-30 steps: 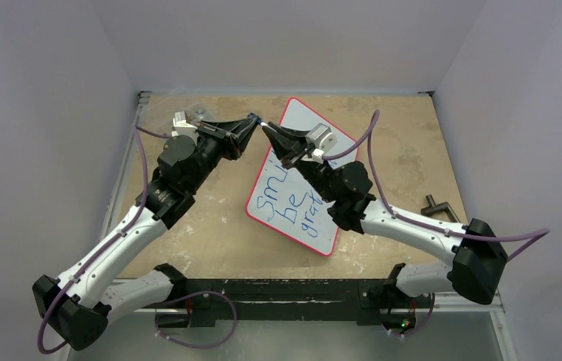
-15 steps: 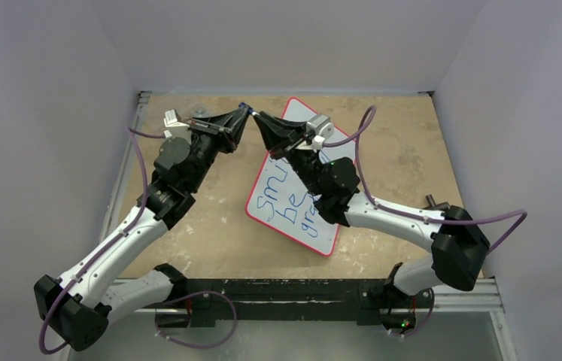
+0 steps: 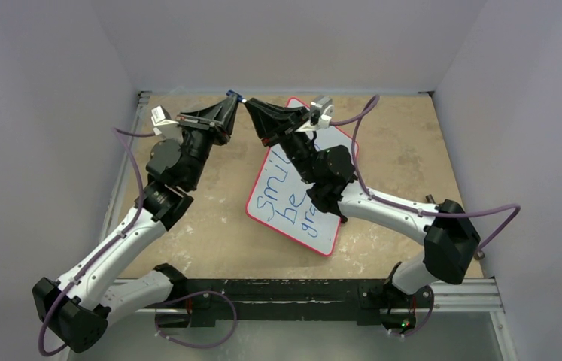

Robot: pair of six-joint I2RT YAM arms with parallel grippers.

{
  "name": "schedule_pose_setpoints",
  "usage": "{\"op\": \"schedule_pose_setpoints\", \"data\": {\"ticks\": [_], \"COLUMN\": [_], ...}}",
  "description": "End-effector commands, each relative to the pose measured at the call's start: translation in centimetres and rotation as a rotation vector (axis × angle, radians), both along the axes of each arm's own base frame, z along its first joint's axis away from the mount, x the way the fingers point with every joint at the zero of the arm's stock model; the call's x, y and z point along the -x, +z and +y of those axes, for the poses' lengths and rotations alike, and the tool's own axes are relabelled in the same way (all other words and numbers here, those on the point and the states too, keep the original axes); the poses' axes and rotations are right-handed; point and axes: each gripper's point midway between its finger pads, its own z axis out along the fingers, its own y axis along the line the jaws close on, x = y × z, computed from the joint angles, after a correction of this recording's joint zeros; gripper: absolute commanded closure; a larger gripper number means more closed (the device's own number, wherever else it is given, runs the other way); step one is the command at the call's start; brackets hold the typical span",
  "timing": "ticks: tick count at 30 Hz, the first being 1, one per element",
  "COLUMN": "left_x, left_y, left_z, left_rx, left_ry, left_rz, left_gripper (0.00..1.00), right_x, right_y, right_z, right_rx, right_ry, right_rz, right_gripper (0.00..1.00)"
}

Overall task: Write a sentence on the whiteboard
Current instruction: Insert the whiteboard marker without the cap into the pen cap.

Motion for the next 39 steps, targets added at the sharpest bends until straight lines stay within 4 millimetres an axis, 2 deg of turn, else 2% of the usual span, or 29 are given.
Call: {"op": "schedule_pose_setpoints", "data": {"ticks": [1,4,11,12,17,21,28,35,39], "left_x": [7.0,7.5,8.5,8.6,9.4,9.7,10.0,10.2,10.3], "left_y": [1.4,1.9,2.0,2.1,2.4,2.3,2.3,2.6,3.3], "left_z": [-6.3,-6.1,-5.4,-5.4,-5.7,-5.7,-4.8,-2.7,-3.1], "left_rx": [-0.077,-0.104,-0.155,-0.155,-0.151,-0.176,-0.152,-0.086,-0.086], "left_ry": [-0.383,-0.382,-0.368,-0.37,-0.394,-0.395,-0.361,-0.274,-0.288], "left_rz": [-0.118,-0.144,-0.201,-0.212,-0.286,-0.314,-0.347,-0.371,-0.399], "left_gripper": [1.0,1.0,1.0,0.97,0.66,0.54,0.52,0.56,0.56], "right_x": [0.0,0.4,1.3,1.4,2.0,2.3,3.2,3.8,4.6], "right_y": [-1.3,-1.0,-1.0,-0.8,-0.1,0.3,1.0,1.8,2.4], "right_z": [2.9,3.0,1.9,1.8,0.9,0.0,-2.0,-4.9,-5.8], "right_rx": [0.021,0.057,0.081,0.087,0.082,0.078,0.039,-0.013,-0.026], "right_ry": [0.15,0.161,0.157,0.154,0.148,0.135,0.118,0.065,0.07], "right_rz": [0.094,0.08,0.063,0.059,0.048,0.048,0.058,0.077,0.07], "right_gripper": [1.0,1.0,1.0,1.0,1.0,1.0,1.0,1.0,1.0]}}
